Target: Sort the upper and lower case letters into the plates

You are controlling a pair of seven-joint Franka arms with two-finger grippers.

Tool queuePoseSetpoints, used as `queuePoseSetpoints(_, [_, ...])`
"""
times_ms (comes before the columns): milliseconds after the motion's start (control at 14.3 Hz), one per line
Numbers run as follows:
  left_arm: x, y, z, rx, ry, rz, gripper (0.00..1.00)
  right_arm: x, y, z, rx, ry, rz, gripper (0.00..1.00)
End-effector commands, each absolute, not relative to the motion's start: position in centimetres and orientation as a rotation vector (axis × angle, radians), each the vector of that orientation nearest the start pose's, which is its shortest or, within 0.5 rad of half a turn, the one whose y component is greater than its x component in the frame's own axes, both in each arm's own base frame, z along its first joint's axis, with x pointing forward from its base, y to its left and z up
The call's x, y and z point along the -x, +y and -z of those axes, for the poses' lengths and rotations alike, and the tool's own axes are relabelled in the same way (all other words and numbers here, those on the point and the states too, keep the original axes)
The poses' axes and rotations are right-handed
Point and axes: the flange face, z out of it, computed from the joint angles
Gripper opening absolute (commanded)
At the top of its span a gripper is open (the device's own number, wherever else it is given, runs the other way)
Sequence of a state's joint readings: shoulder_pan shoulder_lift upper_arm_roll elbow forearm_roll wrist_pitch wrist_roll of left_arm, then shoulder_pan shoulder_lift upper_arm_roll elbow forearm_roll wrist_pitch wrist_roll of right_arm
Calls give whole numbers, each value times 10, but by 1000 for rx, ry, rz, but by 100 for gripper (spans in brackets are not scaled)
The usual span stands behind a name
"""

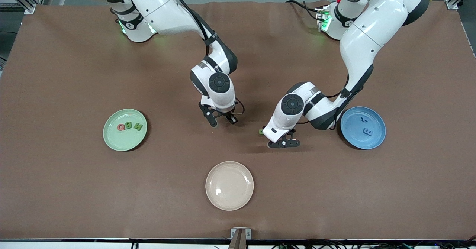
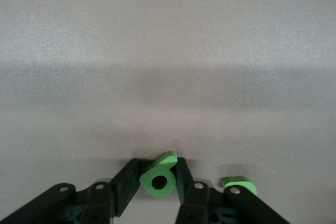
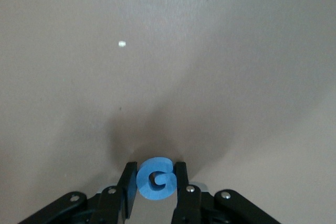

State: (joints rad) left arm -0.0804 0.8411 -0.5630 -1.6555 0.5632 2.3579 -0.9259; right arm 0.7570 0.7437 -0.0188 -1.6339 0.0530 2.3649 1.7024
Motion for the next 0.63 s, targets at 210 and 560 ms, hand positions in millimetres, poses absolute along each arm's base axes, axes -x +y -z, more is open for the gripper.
queuePoseSetpoints(210, [-582,-355,-180,3152,-69,57,20,-544,367,-233,2948,1332,-138,0])
queuePoseSetpoints(560, [-584,-327,-213,3058,-43,35,17,-558,218,-268,3055,985,-214,0])
